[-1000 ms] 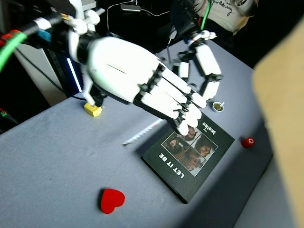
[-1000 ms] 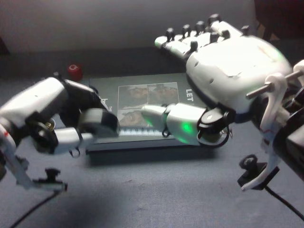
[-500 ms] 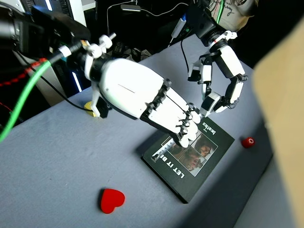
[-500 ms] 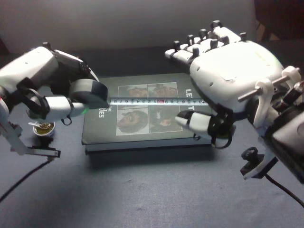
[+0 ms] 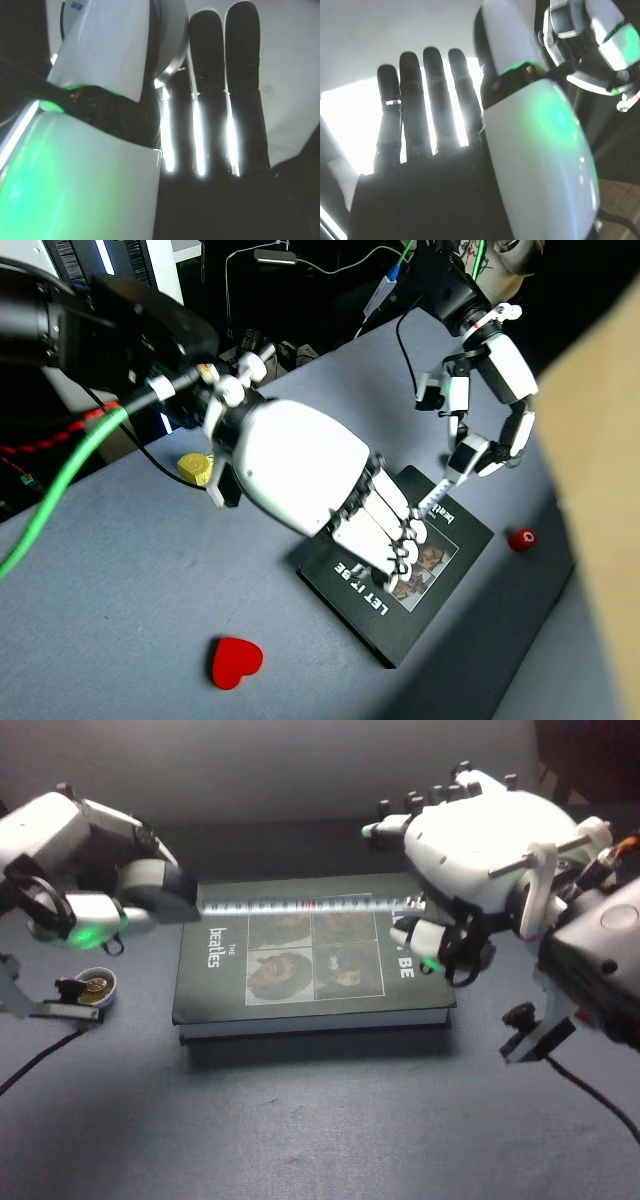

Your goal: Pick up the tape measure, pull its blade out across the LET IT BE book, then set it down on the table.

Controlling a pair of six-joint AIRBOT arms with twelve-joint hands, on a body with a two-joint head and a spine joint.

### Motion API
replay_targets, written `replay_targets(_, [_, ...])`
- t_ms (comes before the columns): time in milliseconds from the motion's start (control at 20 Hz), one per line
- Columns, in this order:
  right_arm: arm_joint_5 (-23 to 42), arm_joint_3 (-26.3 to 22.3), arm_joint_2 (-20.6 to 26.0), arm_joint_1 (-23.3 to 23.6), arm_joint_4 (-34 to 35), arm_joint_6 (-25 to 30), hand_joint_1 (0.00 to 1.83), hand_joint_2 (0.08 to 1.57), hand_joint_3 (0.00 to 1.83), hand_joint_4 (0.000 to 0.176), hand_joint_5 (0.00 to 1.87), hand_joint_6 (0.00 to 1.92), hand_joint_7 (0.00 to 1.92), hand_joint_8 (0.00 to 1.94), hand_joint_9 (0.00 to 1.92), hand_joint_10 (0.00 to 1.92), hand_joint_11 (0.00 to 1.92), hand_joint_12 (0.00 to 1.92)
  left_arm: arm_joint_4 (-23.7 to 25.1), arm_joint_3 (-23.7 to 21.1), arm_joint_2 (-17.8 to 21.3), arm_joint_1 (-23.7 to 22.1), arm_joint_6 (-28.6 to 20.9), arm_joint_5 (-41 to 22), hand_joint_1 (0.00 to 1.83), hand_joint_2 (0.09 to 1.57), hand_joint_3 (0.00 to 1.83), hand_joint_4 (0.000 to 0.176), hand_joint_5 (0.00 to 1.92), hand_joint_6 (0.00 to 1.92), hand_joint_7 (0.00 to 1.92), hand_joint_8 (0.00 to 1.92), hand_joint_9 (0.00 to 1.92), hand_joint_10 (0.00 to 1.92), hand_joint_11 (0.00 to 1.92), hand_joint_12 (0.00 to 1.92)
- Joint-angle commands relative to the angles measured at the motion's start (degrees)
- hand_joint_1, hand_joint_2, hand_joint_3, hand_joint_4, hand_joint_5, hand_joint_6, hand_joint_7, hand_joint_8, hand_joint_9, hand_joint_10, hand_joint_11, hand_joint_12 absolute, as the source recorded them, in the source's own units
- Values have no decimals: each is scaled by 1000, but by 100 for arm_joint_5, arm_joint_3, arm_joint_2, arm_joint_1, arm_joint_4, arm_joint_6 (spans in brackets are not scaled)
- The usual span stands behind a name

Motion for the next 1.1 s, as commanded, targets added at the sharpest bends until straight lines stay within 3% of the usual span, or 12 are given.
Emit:
replay_targets(0, [268, 50, 2, 36, -442, -7, 1012, 1177, 7, 0, 456, 15, 483, 10, 471, 24, 4, 1098, 150, 61, 12, -100, -71, -683, 1389, 1068, 0, 0, 1033, 729, 1149, 806, 931, 1127, 834, 1000])
replay_targets(550, [347, 731, -515, 149, -408, 78, 1019, 1188, 4, 0, 512, 19, 548, 19, 530, 29, 51, 1133, 108, 80, 26, -318, -66, -632, 1389, 1064, 0, 0, 1085, 649, 1147, 825, 918, 1126, 842, 998])
replay_targets(800, [238, 961, -694, 292, 76, -174, 997, 1207, 8, 0, 520, 14, 562, 14, 540, 23, 44, 1131, 166, 51, 25, -359, -85, -468, 1389, 1062, 0, 0, 1083, 666, 1154, 788, 927, 1129, 842, 1001])
replay_targets(1050, [205, 1123, -786, 419, 89, -182, 980, 1206, 4, 0, 540, 18, 573, 12, 558, 24, 63, 1140, 167, 75, 8, -427, -69, -356, 1390, 1061, 0, 0, 1074, 666, 1161, 781, 936, 1125, 835, 998])
